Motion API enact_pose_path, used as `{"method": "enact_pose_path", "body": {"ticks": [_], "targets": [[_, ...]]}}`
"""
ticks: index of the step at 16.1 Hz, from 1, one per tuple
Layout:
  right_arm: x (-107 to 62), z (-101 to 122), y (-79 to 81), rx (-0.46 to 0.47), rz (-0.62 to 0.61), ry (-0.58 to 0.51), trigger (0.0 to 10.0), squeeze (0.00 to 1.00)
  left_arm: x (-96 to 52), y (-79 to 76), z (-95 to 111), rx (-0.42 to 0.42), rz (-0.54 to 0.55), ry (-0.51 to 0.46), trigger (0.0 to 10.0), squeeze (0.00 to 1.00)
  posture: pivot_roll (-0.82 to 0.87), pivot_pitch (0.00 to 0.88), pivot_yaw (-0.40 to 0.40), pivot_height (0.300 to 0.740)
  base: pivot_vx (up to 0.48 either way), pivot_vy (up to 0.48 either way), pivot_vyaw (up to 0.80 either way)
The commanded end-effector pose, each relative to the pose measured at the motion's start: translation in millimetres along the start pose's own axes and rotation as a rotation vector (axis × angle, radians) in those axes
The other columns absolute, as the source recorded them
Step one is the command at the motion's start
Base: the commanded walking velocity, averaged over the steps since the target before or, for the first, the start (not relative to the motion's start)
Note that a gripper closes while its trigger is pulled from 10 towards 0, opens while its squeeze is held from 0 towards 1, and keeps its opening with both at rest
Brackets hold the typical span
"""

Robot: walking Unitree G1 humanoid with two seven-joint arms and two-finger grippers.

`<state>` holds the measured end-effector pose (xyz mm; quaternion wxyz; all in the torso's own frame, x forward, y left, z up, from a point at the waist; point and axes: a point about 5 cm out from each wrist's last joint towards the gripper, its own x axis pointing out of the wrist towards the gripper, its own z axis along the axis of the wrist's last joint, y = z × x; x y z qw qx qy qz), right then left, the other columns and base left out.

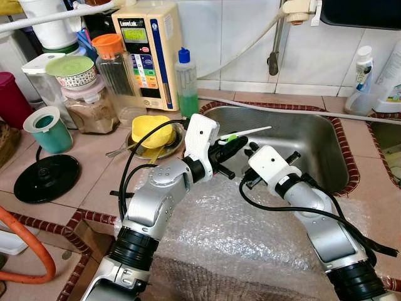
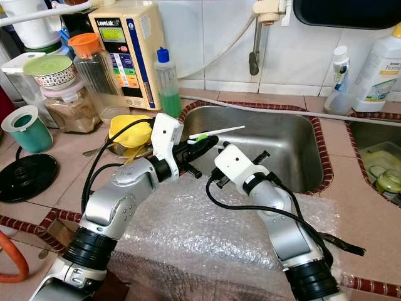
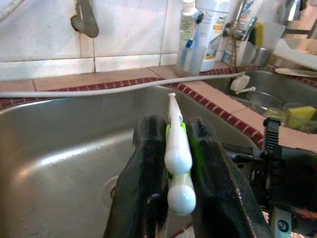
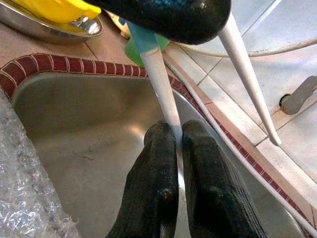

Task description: Kitchen organization

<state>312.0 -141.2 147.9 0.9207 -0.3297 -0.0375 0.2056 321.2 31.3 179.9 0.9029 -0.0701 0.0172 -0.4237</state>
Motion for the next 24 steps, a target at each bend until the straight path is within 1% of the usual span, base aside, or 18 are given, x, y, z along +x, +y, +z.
{"method": "enact_pose_path", "body": {"ticks": [1, 2, 4, 5, 6, 8, 10, 13, 15, 17, 18, 19, 21, 22, 23, 24], "targets": [[-0.3, 2, -14.9, -0.004, -0.055, -0.001, 0.0, 0.0, -3.0, 3.4, -10, -0.011, -0.015, 0.064, 10.0, 0.62, -0.11, 0.0, 0.104, 0.74, 0.0, 0.0, 0.0], [-0.1, 2, -14.8, -0.006, -0.054, -0.001, 0.0, 0.0, -3.4, 4.9, -11, -0.007, -0.008, 0.068, 10.0, 1.0, -0.11, 0.0, 0.104, 0.74, 0.0, 0.0, 0.0], [0.3, 0, -14.0, -0.009, -0.05, 0.002, 0.0, 0.0, -6.4, 7.0, -17, 0.013, -0.026, 0.11, 10.0, 1.0, -0.11, 0.0, 0.105, 0.74, 0.0, 0.0, 0.0], [0.5, -1, -12.6, -0.023, -0.044, 0.006, 0.0, 0.0, -8.6, 5.6, -20, 0.032, -0.06, 0.137, 10.0, 1.0, -0.11, 0.0, 0.108, 0.74, 0.0, 0.0, 0.0], [0.4, -1, -12.3, -0.023, -0.043, 0.005, 0.0, 0.0, -8.8, 5.4, -20, 0.033, -0.062, 0.138, 10.0, 1.0, -0.11, 0.0, 0.108, 0.74, 0.0, 0.0, 0.0], [3.3, -6, -11.6, -0.04, -0.043, 0.022, 0.0, 0.0, -12.5, 9.8, -21, 0.04, -0.044, 0.141, 10.0, 1.0, -0.1, 0.0, 0.116, 0.74, 0.0, 0.0, 0.0], [10.4, -17, -14.5, -0.031, -0.049, 0.065, 0.0, 0.0, -18.7, 14.9, -28, 0.044, -0.019, 0.153, 10.0, 1.0, -0.1, 0.0, 0.116, 0.74, 0.0, 0.0, 0.0], [18.6, -48, -27.1, -0.034, -0.076, 0.191, 0.0, 0.0, -30.8, 22.3, -38, 0.041, 0.024, 0.169, 10.0, 1.0, -0.09, 0.0, 0.128, 0.74, 0.0, 0.0, 0.0], [19.6, -61, -35.7, -0.02, -0.104, 0.249, 0.0, 0.0, -33.0, 24.8, -39, 0.041, 0.05, 0.168, 10.0, 1.0, -0.08, 0.0, 0.129, 0.74, 0.0, 0.0, 0.0], [20.0, -70, -40.2, -0.005, -0.104, 0.303, 0.0, 0.0, -35.0, 28.2, -41, 0.05, 0.077, 0.167, 10.0, 1.0, -0.07, 0.0, 0.133, 0.74, 0.0, 0.0, 0.0], [20.0, -76, -44.0, 0.004, -0.11, 0.342, 0.0, 0.0, -36.9, 31.1, -42, 0.069, 0.1, 0.166, 10.0, 1.0, -0.07, 0.0, 0.133, 0.74, 0.0, 0.0, 0.0], [19.8, -79, -44.5, 0.018, -0.109, 0.362, 0.0, 0.0, -38.0, 32.8, -42, 0.073, 0.113, 0.166, 10.0, 1.0, -0.06, 0.0, 0.134, 0.74, 0.0, 0.0, 0.0], [19.3, -85, -44.0, 0.039, -0.107, 0.398, 3.5, 0.0, -39.5, 34.6, -43, 0.073, 0.122, 0.166, 10.0, 1.0, -0.06, 0.0, 0.135, 0.74, 0.0, 0.0, 0.0], [19.6, -87, -41.9, 0.067, -0.094, 0.411, 4.4, 0.0, -40.2, 34.8, -44, 0.076, 0.122, 0.173, 10.0, 1.0, -0.05, 0.0, 0.137, 0.74, 0.0, 0.0, 0.0], [20.2, -90, -39.9, 0.087, -0.085, 0.422, 9.7, 1.0, -40.7, 34.3, -46, 0.08, 0.12, 0.181, 10.0, 1.0, -0.05, 0.0, 0.138, 0.74, 0.0, 0.0, 0.0], [21.1, -92, -34.9, 0.12, -0.059, 0.439, 10.0, 1.0, -40.9, 32.0, -49, 0.086, 0.106, 0.2, 10.0, 1.0, -0.05, 0.0, 0.138, 0.74, 0.0, 0.0, 0.0]]}}
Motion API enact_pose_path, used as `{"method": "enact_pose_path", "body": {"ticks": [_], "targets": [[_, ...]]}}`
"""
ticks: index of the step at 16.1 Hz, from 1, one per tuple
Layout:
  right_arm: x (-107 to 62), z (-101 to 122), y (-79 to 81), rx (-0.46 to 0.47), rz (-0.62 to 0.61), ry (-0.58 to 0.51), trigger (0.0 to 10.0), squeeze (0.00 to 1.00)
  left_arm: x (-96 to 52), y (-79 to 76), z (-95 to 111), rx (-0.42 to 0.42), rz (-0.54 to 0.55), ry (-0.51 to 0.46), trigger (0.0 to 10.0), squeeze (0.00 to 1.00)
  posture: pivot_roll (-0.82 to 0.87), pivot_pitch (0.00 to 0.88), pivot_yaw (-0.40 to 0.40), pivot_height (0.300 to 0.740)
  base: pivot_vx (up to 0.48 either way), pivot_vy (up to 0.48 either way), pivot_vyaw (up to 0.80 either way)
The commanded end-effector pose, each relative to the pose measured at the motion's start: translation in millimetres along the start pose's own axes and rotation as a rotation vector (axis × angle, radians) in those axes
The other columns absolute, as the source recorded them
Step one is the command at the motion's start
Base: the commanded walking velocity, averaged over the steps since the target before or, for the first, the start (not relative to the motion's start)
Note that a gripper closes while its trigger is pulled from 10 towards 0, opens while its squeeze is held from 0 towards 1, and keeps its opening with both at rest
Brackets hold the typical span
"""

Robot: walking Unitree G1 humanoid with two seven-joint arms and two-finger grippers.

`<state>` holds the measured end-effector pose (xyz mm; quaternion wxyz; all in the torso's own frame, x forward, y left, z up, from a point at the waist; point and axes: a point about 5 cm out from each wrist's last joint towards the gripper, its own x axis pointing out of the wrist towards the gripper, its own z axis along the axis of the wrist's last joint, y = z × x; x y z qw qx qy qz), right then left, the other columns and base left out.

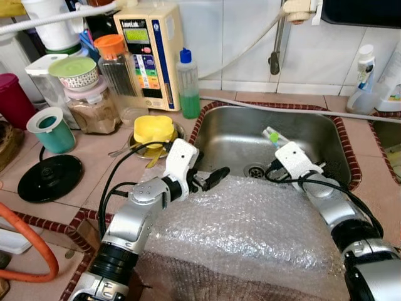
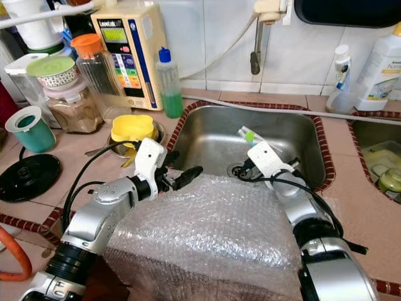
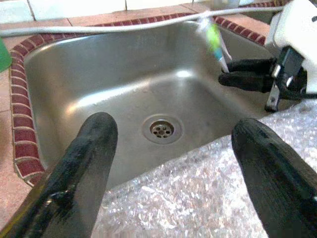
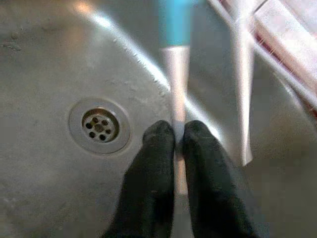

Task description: Kitchen organization

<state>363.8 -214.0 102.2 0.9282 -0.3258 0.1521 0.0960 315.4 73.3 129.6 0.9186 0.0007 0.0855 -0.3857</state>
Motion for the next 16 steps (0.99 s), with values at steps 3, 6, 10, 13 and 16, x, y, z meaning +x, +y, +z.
{"method": "enact_pose_path", "body": {"ticks": [3, 6, 10, 13, 16], "targets": [[3.2, -1, 11.5, 0.054, 0.048, 0.02, 10.0, 1.0, -1.0, -0.5, -7, 0.02, 0.006, 0.031, 10.0, 1.0, -0.05, 0.0, 0.135, 0.74, 0.0, 0.0, 0.0], [3.8, -1, 12.2, 0.063, 0.043, 0.022, 10.0, 1.0, 0.2, -0.9, -7, 0.016, 0.017, 0.02, 10.0, 1.0, -0.05, 0.0, 0.133, 0.74, 0.0, 0.0, 0.0], [2.4, -3, 2.5, 0.104, -0.036, 0.015, 10.0, 1.0, 3.8, -3.3, -6, -0.004, 0.061, -0.033, 10.0, 1.0, -0.06, 0.0, 0.127, 0.74, 0.0, 0.0, 0.0], [-2.1, 5, -20.1, 0.225, -0.17, -0.069, 10.0, 1.0, 16.2, -10.2, -5, -0.005, 0.136, -0.044, 10.0, 1.0, -0.1, 0.0, 0.102, 0.74, 0.0, 0.0, 0.0], [-14.1, 8, -26.8, 0.306, -0.273, -0.149, 10.0, 1.0, 23.6, -15.7, -7, -0.022, 0.185, -0.039, 10.0, 1.0, -0.14, 0.0, 0.088, 0.74, 0.0, 0.0, 0.0]]}}
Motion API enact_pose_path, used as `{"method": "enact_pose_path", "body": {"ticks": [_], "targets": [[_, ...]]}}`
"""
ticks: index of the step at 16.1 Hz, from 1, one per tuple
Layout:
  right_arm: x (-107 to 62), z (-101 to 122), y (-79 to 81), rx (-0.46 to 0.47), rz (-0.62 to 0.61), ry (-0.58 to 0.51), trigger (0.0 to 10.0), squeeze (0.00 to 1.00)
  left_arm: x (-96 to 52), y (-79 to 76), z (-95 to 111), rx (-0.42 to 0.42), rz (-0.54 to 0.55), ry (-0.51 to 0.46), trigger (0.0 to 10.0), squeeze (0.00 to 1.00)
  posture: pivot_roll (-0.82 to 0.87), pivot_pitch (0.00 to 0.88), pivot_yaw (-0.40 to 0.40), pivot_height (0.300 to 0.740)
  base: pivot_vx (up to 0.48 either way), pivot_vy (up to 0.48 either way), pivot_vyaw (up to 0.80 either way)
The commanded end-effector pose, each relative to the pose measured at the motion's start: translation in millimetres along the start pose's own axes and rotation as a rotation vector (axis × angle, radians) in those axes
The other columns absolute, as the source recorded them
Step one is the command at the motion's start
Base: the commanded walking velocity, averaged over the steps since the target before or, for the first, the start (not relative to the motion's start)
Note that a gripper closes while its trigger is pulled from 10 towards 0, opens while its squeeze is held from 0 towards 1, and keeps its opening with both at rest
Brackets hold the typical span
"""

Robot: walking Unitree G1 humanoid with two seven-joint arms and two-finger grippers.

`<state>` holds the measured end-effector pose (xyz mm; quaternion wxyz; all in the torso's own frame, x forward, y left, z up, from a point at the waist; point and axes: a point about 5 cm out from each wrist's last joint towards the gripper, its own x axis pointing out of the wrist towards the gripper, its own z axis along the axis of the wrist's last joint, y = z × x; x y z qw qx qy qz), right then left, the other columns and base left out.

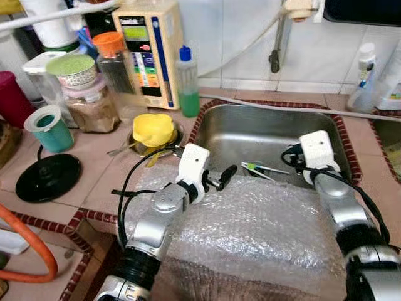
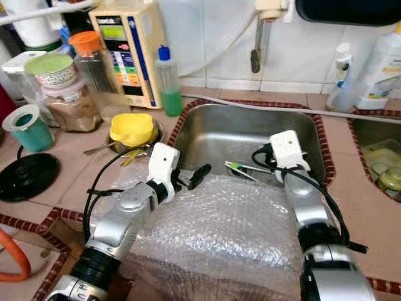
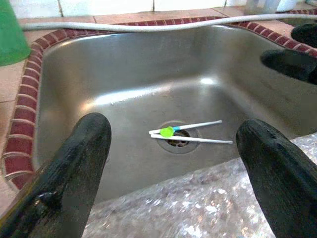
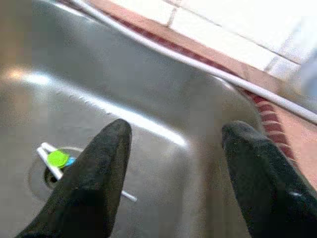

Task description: Kitchen organization

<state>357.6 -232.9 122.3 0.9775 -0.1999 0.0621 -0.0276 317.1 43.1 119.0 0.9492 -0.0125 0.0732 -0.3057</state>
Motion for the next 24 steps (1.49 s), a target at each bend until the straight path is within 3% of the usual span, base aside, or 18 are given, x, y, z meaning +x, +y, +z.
{"method": "enact_pose_path", "body": {"ticks": [1, 2, 7, 8, 12, 13, 18, 22, 24], "targets": [[-2.3, 9, 2.2, 0.033, -0.047, -0.04, 10.0, 1.0, 0.3, 7.0, -1, 0.012, 0.039, 0.003, 10.0, 1.0, -0.14, 0.0, 0.091, 0.74, 0.0, 0.0, 0.0], [-7.2, 14, 7.7, 0.065, -0.084, -0.077, 10.0, 1.0, 0.9, 9.5, -3, -0.006, 0.039, 0.008, 10.0, 0.0, -0.12, 0.0, 0.088, 0.74, 0.0, 0.0, 0.0], [-13.7, 39, 26.0, 0.138, -0.047, -0.164, 10.0, 0.99, 4.5, 21.9, 19, -0.003, 0.171, -0.084, 10.0, 0.0, -0.08, 0.0, 0.097, 0.74, 0.0, 0.0, 0.0], [-17.0, 43, 28.8, 0.161, -0.053, -0.161, 10.0, 0.02, 1.3, 26.2, 22, -0.062, 0.186, -0.12, 10.0, 0.0, -0.07, 0.0, 0.099, 0.74, 0.0, 0.0, 0.0], [-24.9, 54, 30.2, 0.136, -0.052, -0.198, 10.0, 0.0, -0.4, 23.6, 24, -0.085, 0.185, -0.152, 10.0, 0.0, -0.06, 0.0, 0.116, 0.74, 0.0, 0.0, -0.54], [-24.7, 58, 31.2, 0.195, -0.07, -0.197, 10.0, 0.0, 0.8, 22.6, 32, -0.073, 0.164, -0.168, 10.0, 0.0, -0.05, 0.0, 0.097, 0.74, 0.0, 0.0, -0.72], [-26.1, 73, 46.5, 0.208, -0.025, -0.221, 10.0, 0.0, 0.7, 26.7, 47, -0.088, 0.161, -0.215, 10.0, 0.0, -0.04, 0.0, 0.115, 0.74, 0.0, 0.0, -0.72], [-30.9, 81, 49.5, 0.226, -0.025, -0.235, 10.0, 0.0, -1.3, 29.6, 63, 0.007, 0.166, -0.258, 10.0, 0.0, -0.04, 0.0, 0.143, 0.74, 0.0, 0.0, -0.73], [-32.8, 85, 49.0, 0.243, -0.028, -0.25, 10.0, 0.0, -1.7, 30.2, 62, -0.018, 0.173, -0.253, 10.0, 0.0, -0.04, 0.0, 0.15, 0.74, 0.0, 0.0, -0.35]]}}
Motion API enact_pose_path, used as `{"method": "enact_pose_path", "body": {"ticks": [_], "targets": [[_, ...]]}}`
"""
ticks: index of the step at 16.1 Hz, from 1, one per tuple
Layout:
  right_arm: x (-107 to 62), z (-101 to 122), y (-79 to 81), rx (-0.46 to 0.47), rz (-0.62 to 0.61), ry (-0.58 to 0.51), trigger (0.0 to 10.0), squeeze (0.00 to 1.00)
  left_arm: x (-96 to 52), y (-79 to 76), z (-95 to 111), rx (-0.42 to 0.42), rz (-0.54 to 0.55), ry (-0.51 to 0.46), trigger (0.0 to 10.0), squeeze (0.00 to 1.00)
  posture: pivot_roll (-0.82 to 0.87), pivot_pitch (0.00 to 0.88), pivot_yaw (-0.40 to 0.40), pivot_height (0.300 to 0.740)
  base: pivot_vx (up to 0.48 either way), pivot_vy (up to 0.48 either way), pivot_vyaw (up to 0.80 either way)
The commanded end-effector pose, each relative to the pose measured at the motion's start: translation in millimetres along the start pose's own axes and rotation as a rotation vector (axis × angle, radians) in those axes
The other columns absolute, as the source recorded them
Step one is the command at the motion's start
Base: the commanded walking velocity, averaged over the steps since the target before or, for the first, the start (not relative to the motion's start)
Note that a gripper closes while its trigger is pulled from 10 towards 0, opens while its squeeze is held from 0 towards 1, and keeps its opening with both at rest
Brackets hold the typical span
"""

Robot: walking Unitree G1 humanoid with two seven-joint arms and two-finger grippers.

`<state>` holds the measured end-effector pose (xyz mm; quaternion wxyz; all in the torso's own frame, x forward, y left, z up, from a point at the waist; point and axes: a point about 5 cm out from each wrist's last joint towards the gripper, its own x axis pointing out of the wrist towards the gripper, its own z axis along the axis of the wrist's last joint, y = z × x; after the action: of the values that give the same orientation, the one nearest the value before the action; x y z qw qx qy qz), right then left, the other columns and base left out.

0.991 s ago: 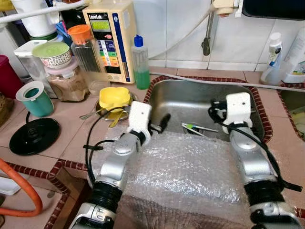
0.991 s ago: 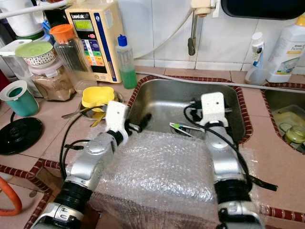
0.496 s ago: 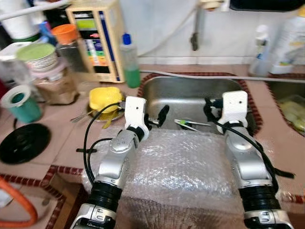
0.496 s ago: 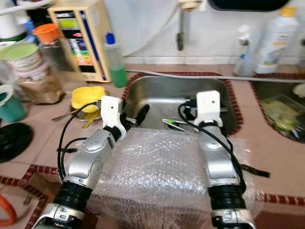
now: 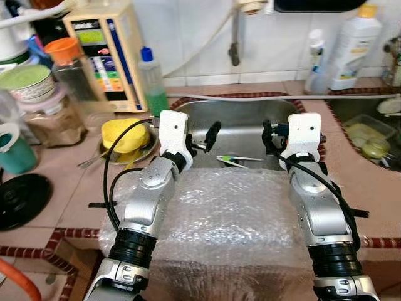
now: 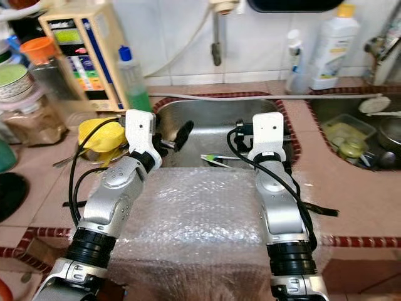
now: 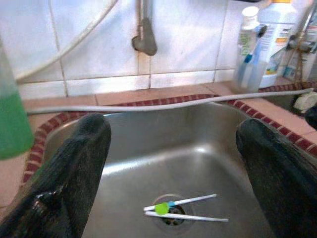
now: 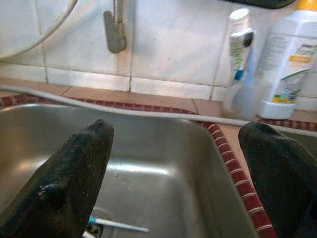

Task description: Kitchen organization

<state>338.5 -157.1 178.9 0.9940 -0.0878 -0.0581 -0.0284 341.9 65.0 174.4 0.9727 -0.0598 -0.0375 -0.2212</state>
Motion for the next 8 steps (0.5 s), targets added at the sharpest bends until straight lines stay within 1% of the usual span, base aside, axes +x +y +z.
{"method": "enact_pose_path", "body": {"ticks": [1, 2, 4, 8], "targets": [[-0.9, 7.7, 4.5, 0.011, 0.012, -0.024, 10.0, 0.0, -0.6, 0.3, 3.1, 0.001, -0.005, -0.005, 10.0, 0.0, -0.05, 0.0, 0.153, 0.74, 0.0, 0.0, 0.0], [-1.8, 7.5, 5.1, 0.016, 0.014, -0.021, 10.0, 0.0, -0.9, -0.3, 2.7, -0.001, -0.004, -0.004, 10.0, 0.0, -0.05, 0.0, 0.153, 0.74, 0.0, 0.0, 0.0], [-4.6, 7.2, 8.6, 0.026, 0.025, -0.018, 10.0, 0.0, -1.8, -1.5, 1.5, -0.016, -0.009, 0.0, 10.0, 0.0, -0.05, 0.0, 0.152, 0.74, 0.0, -0.277, 0.0], [-5.9, 8.3, 11.9, 0.03, 0.036, -0.014, 10.0, 0.0, -2.5, -0.9, 0.9, -0.019, -0.014, 0.009, 10.0, 0.0, -0.05, 0.0, 0.149, 0.74, 0.0, -0.456, 0.0]]}}
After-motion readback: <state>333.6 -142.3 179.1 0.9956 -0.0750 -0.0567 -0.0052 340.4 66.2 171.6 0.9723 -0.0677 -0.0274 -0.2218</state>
